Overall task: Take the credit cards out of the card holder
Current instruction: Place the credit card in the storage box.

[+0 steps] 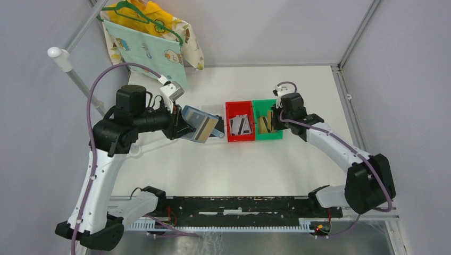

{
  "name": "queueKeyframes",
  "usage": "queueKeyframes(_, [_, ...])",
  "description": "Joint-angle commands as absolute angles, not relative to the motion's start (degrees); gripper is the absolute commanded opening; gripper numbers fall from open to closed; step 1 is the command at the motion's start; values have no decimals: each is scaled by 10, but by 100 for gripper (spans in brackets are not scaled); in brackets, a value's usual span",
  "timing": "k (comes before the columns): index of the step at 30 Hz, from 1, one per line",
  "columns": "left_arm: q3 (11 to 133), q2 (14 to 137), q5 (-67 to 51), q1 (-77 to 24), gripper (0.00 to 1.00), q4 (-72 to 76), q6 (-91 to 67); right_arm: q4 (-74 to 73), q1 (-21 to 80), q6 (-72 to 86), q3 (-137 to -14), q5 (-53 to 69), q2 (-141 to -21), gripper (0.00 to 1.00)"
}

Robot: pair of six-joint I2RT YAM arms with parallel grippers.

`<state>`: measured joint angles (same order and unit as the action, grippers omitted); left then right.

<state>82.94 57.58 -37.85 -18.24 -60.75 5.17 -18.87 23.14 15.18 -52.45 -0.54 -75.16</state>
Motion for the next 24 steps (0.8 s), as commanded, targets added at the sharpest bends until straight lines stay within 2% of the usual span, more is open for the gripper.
queueKeyframes(1, [856, 561, -410, -185, 4, -570, 45, -151, 229, 144, -550, 18, -800, 0])
queueKeyframes(16, [850, 544, -414, -184, 5, -557, 41, -116, 217, 133, -596, 100, -920, 0])
queueKeyframes(17, [850, 543, -415, -184, 5, -556, 40, -124, 217, 128, -604, 91, -924, 3])
queueKeyframes(19, [848, 543, -416, -184, 5, -554, 39, -146, 217, 120, -617, 58, -926, 23])
queueKeyframes(22, [845, 543, -417, -185, 5, -548, 33, -154, 218, 125, -618, 4, -898, 46])
queueKeyframes(24, [844, 546, -419, -184, 5, -546, 25, -144, 218, 132, -614, -16, -864, 53])
